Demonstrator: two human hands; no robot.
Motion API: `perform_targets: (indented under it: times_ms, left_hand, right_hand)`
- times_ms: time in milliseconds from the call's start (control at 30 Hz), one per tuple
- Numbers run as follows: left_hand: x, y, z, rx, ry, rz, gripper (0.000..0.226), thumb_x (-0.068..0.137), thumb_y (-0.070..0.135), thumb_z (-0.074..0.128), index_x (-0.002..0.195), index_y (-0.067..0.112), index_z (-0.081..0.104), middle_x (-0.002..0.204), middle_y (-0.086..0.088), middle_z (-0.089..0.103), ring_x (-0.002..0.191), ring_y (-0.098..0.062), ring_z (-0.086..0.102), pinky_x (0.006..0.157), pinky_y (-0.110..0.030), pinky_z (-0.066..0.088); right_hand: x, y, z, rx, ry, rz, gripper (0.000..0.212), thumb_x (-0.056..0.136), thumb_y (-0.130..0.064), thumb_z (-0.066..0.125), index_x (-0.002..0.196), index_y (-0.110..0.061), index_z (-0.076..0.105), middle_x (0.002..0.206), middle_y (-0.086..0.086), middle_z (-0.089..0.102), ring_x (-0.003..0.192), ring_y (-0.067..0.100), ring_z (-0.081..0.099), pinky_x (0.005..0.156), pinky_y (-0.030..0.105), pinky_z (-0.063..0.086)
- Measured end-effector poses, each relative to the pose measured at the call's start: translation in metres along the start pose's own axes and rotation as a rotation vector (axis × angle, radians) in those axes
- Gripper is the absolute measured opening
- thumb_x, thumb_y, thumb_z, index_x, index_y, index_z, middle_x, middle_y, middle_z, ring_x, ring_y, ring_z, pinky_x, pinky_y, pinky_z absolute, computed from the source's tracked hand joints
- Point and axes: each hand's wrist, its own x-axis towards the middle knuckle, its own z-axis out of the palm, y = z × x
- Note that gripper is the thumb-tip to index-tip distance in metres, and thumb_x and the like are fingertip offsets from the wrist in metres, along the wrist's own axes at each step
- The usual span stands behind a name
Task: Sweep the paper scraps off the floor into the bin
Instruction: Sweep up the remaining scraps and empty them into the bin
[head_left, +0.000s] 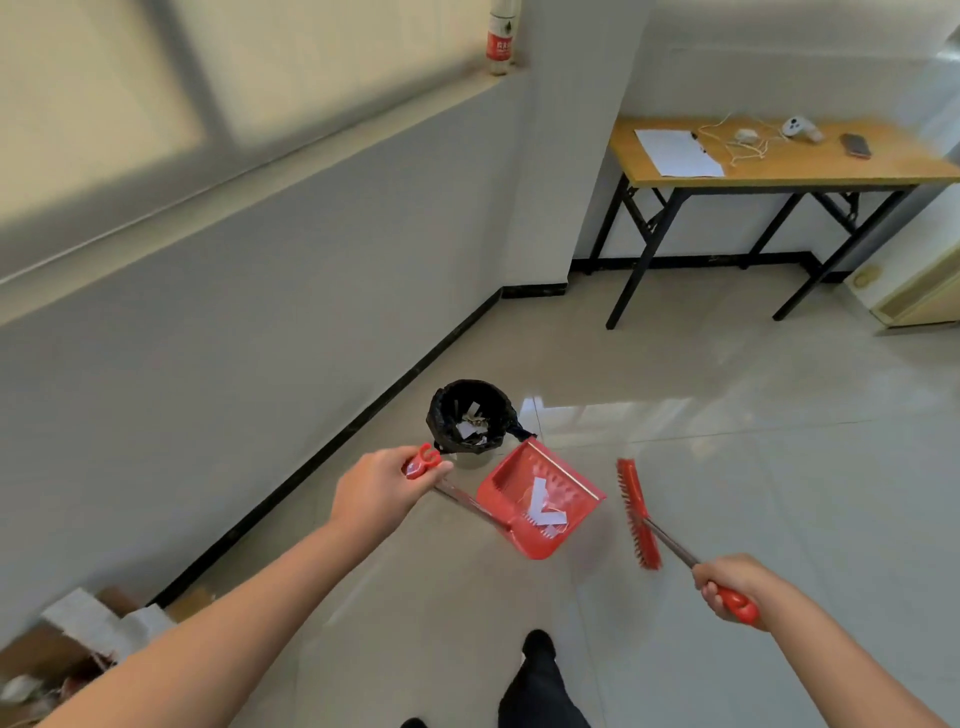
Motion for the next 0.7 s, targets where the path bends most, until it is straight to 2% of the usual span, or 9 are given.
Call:
perform_targets:
  times_ms: [67, 167, 300, 467, 600, 700]
  left_hand:
    - [0.008, 0.017, -0.006, -0.071, 0.041, -0.022, 0.044, 0.081, 0.064, 0.061, 0.056, 0.03, 0.049, 0.048, 0.006, 0.038, 0.049, -0.015, 0.034, 0.051, -0.031, 0.024]
    - [0.021, 0.033, -0.009, -0.261, 0.126, -0.101, 0.042, 0.079, 0.061, 0.066, 0.065, 0.021, 0.064, 0.049, 0.007, 0.03, 0.048, -0.014, 0.027, 0.053, -0.03, 0.025]
    - [0.03, 0.046, -0.006, -0.533, 0.268, -0.337, 0.037, 0.081, 0.05, 0.069, 0.068, 0.016, 0.073, 0.047, 0.001, 0.035, 0.044, -0.02, 0.032, 0.042, -0.026, 0.032]
    - [0.023, 0.034, 0.015, -0.777, 0.378, -0.629, 0.04, 0.08, 0.05, 0.07, 0.08, 0.01, 0.074, 0.046, -0.003, 0.032, 0.038, -0.017, 0.028, 0.045, -0.023, 0.028]
    - [0.011, 0.023, 0.043, -0.887, 0.456, -0.744, 0.039, 0.081, 0.047, 0.07, 0.084, 0.009, 0.076, 0.043, -0.001, 0.032, 0.037, -0.015, 0.028, 0.047, -0.026, 0.027]
    - [0.002, 0.015, 0.069, -0.974, 0.53, -0.82, 0.042, 0.084, 0.042, 0.069, 0.09, 0.001, 0.073, 0.041, -0.001, 0.031, 0.035, -0.013, 0.027, 0.046, -0.025, 0.025]
  right_hand:
    - [0.015, -0.012, -0.014, -0.019, -0.031, 0.02, 0.02, 0.086, 0.013, 0.045, 0.069, 0.001, 0.048, 0.034, 0.005, 0.043, 0.019, 0.01, 0.037, 0.026, 0.011, 0.034]
    - [0.041, -0.028, -0.032, -0.046, -0.097, 0.042, 0.021, 0.086, 0.012, 0.045, 0.069, 0.001, 0.048, 0.036, 0.005, 0.044, 0.019, 0.01, 0.038, 0.026, 0.012, 0.034]
    - [0.073, -0.053, -0.042, -0.1, -0.187, 0.083, 0.025, 0.089, 0.009, 0.043, 0.066, 0.0, 0.045, 0.033, 0.006, 0.042, 0.017, 0.011, 0.037, 0.024, 0.01, 0.033]
    - [0.097, -0.087, -0.046, -0.219, -0.245, 0.065, 0.022, 0.088, 0.009, 0.045, 0.069, 0.001, 0.047, 0.038, 0.008, 0.044, 0.02, 0.011, 0.039, 0.025, 0.011, 0.034]
    - [0.109, -0.111, -0.05, -0.319, -0.242, 0.02, 0.019, 0.084, 0.01, 0.05, 0.069, -0.001, 0.048, 0.047, 0.01, 0.048, 0.024, 0.011, 0.042, 0.028, 0.012, 0.035]
    - [0.111, -0.125, -0.051, -0.369, -0.24, -0.013, 0.016, 0.083, 0.009, 0.051, 0.072, -0.002, 0.049, 0.051, 0.01, 0.048, 0.026, 0.01, 0.041, 0.029, 0.012, 0.034]
